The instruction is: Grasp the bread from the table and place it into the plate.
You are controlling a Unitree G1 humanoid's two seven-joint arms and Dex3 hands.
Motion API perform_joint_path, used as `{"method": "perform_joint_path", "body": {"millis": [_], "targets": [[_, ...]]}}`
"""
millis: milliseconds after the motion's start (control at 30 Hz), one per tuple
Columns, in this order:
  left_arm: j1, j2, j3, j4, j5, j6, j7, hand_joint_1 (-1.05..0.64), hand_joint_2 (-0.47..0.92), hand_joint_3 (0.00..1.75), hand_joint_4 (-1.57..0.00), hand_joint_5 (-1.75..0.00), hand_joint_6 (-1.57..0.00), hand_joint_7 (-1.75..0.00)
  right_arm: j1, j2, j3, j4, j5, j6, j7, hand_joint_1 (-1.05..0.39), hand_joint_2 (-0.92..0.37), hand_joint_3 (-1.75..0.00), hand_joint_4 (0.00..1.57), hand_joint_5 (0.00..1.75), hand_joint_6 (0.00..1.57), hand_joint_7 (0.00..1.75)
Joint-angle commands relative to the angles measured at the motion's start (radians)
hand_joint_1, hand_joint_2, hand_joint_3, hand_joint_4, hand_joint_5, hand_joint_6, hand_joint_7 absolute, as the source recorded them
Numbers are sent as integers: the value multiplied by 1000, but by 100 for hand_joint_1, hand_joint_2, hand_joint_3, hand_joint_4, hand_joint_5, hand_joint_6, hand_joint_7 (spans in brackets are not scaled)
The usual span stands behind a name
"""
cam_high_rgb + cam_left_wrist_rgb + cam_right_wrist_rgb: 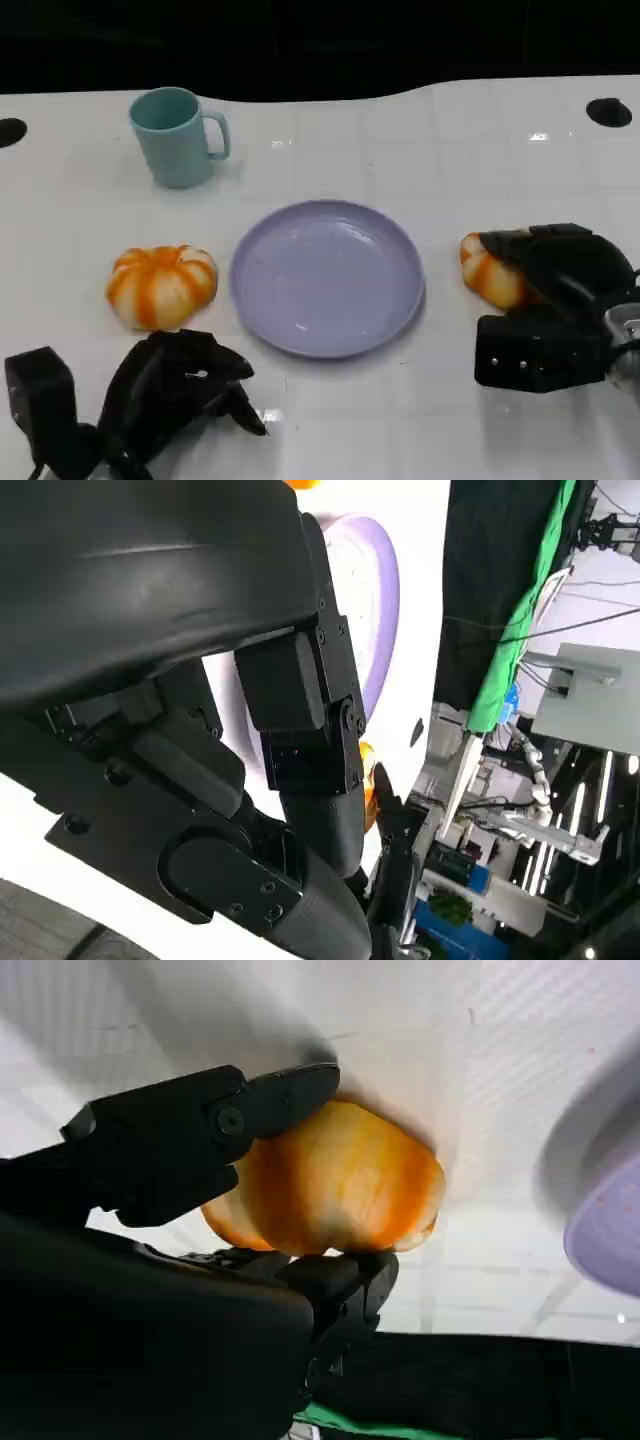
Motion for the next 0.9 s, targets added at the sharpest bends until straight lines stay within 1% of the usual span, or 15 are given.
{"method": "perform_joint_path", "body": {"millis": [33,100,133,167,233,267,300,333,367,433,467,533,600,667,900], "targets": [[7,12,1,-12,3,4,9,-105,71,0,-157,-60,-157,-22,-28,1,-4,63,24,-49,-71,-19,-91,-1,87,18,80,8],[7,12,1,-13,3,6,10,-105,71,0,-157,-60,-157,-22,-33,2,-8,87,32,-87,-105,-17,-89,0,102,25,91,12],[8,12,1,-14,3,7,11,-105,71,0,-157,-60,-157,-22,-37,3,-8,98,37,-99,-114,-15,-90,-1,108,43,102,11],[7,12,2,-13,1,9,9,-105,71,0,-157,-60,-157,-22,-40,3,-6,109,39,-113,-124,-13,-91,-3,105,66,110,10],[7,12,3,-11,-1,10,6,-105,71,0,-157,-60,-157,-22,-45,1,0,125,38,-132,-141,-9,-92,-13,101,114,130,11],[6,12,3,-9,0,6,5,-105,71,0,-157,-60,-157,-22,-47,0,7,131,30,-143,-167,-8,-91,-15,101,122,133,11],[6,12,3,-7,2,1,4,-105,71,0,-157,-60,-157,-22,-49,1,12,136,24,-150,-190,-9,-83,-34,96,147,130,37],[5,12,3,-7,2,-1,3,-105,71,0,-157,-60,-157,-22,-50,2,16,141,20,-155,-215,-11,-65,-70,94,163,109,90],[6,12,3,-9,1,1,3,-105,71,0,-157,-60,-157,-21,-51,3,20,144,16,-162,-241,-13,-57,-85,93,169,97,117],[5,13,2,-9,2,0,3,-105,71,0,-157,-60,-157,-21,-50,8,22,150,17,-171,-283,-12,-45,-99,94,173,84,149],[5,14,3,-8,2,0,4,-105,71,0,-157,-59,-157,-21,-50,9,23,151,18,-177,-300,-12,-44,-100,93,174,81,156],[5,13,4,-7,0,2,4,-105,71,0,-157,-59,-157,-21,-48,13,24,151,21,-188,-337,-11,-43,-102,93,175,77,161],[6,13,5,-8,-1,4,5,-105,71,0,-157,-59,-157,-21,-45,15,27,150,20,-203,-387,-11,-42,-104,95,175,78,163],[9,12,5,-11,-2,4,4,-105,71,0,-157,-59,-157,-21,-43,15,33,147,16,-218,-428,-9,-38,-110,97,175,81,161],[23,12,-1,-33,2,10,11,-105,71,0,-157,-59,-157,-21,-48,14,31,109,25,-262,-475,-4,-31,-124,99,175,83,161]]}}
